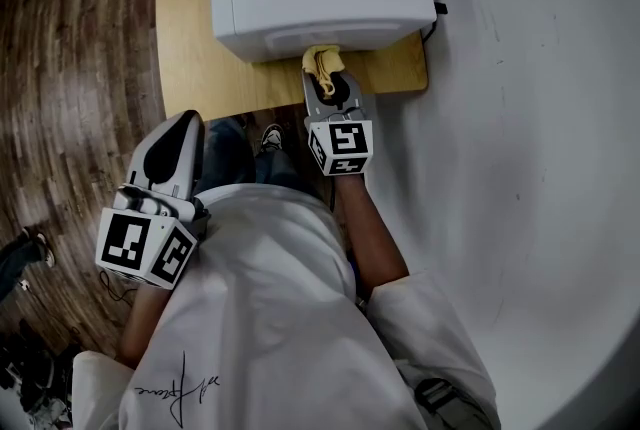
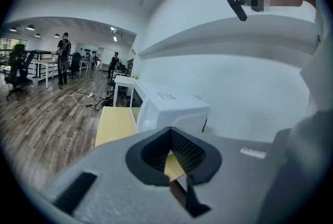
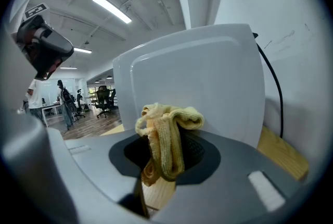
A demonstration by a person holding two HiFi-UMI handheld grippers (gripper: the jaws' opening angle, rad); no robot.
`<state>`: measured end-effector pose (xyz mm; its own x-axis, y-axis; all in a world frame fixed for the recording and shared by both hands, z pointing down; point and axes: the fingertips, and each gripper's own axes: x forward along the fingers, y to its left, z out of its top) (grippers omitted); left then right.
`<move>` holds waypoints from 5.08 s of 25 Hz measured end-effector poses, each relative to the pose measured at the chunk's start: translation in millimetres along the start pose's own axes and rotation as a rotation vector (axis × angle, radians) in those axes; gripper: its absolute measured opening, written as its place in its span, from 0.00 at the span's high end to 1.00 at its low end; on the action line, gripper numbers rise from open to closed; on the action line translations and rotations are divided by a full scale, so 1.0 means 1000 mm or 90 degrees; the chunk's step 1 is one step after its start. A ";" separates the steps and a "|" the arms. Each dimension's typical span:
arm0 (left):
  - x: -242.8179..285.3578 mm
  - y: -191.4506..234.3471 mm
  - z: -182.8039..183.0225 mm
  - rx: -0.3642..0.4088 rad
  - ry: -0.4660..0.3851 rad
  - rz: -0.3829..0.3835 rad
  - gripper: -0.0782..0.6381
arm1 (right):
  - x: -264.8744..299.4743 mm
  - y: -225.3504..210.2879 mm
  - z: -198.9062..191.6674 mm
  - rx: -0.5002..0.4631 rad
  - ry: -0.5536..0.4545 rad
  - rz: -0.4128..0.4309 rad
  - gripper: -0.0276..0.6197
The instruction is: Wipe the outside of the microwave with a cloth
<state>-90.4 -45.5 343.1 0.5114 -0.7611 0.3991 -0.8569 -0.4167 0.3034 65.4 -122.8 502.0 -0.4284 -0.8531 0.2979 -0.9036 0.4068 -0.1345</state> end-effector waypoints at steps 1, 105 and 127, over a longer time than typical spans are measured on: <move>0.000 0.000 0.000 -0.001 -0.001 0.002 0.90 | 0.001 0.003 0.000 -0.002 0.001 0.006 0.77; -0.009 0.024 0.012 0.036 -0.007 0.019 0.90 | -0.017 -0.093 -0.027 0.074 -0.040 -0.171 0.78; -0.015 0.036 0.010 0.020 -0.009 0.027 0.90 | 0.007 -0.025 -0.034 0.051 -0.017 -0.076 0.78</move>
<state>-129.6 -53.5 339.6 0.4740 -0.7852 0.3985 -0.8794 -0.3997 0.2585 84.9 -127.9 539.1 -0.3168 -0.9025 0.2918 -0.9453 0.2754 -0.1745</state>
